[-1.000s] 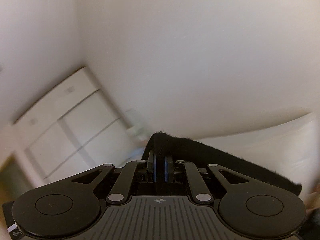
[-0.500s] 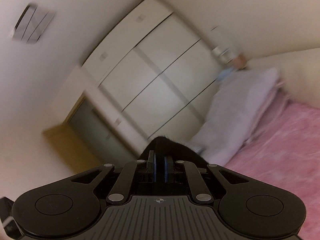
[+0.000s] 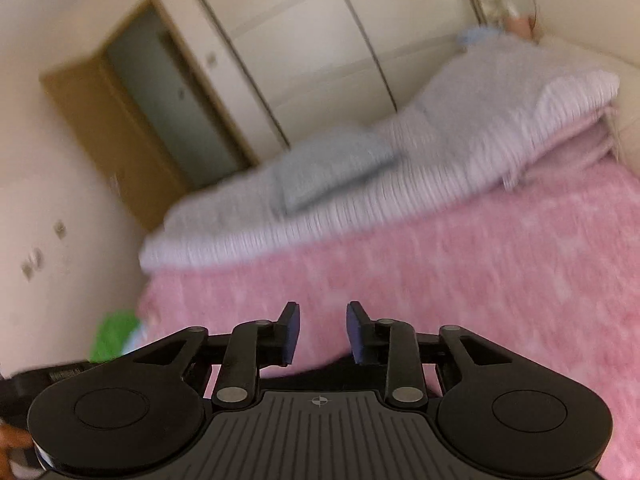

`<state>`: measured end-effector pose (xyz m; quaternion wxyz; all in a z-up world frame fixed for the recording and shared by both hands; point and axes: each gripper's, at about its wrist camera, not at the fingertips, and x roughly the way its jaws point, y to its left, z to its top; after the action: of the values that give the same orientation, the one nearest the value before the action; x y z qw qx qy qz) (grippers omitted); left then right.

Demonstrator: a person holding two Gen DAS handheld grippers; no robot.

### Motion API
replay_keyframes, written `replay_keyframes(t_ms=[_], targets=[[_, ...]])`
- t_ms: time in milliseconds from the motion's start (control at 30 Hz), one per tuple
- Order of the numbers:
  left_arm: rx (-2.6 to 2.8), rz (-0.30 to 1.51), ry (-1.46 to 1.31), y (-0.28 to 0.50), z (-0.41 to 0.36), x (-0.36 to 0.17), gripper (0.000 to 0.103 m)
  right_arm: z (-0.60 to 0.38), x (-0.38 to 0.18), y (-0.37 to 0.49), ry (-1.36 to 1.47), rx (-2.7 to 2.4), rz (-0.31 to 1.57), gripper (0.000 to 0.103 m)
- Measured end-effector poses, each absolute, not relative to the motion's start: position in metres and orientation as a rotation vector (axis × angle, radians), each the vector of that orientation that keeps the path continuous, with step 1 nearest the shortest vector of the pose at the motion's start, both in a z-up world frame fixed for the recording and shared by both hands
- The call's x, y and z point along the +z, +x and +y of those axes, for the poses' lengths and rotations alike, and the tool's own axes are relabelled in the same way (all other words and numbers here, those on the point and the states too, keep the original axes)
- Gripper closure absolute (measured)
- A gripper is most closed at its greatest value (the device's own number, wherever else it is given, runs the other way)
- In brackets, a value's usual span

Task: Fold clothes
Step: 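Carry the black garment with both grippers over to the pink bed, then lay the black garment flat on the bed and open both grippers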

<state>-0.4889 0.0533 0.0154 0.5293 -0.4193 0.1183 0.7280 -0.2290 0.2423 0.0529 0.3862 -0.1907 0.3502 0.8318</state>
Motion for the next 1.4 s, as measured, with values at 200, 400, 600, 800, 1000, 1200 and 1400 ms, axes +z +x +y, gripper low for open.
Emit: replay_keyframes(t_ms=[200, 400, 600, 800, 1000, 1200, 1400], targets=[[1.744, 0.405, -1.110, -0.477, -0.006, -0.041, 0.095, 0.188, -0.008, -0.222, -0.777, 2.092, 0.855, 0.073], [1.751, 0.458, -1.120, -0.439, -0.045, -0.045, 0.095, 0.131, -0.040, -0.204, -0.913, 2.061, 0.838, 0.073], [1.770, 0.510, -1.081, -0.397, -0.075, -0.037, 0.095, 0.089, -0.034, -0.175, -0.967, 2.093, 0.787, 0.073], [1.778, 0.540, -1.060, -0.358, -0.111, -0.030, 0.091, 0.051, -0.051, -0.148, -1.035, 2.064, 0.830, 0.072], [1.782, 0.576, -1.035, -0.329, -0.136, -0.028, 0.088, 0.026, -0.054, -0.134, -1.072, 2.065, 0.835, 0.072], [1.779, 0.610, -0.990, -0.311, -0.143, -0.024, 0.085, 0.018, -0.049, -0.120, -1.071, 2.061, 0.805, 0.072], [1.753, 0.658, -0.973, -0.306, -0.142, -0.033, 0.083, 0.013, -0.051, -0.115, -1.084, 2.019, 0.807, 0.072]])
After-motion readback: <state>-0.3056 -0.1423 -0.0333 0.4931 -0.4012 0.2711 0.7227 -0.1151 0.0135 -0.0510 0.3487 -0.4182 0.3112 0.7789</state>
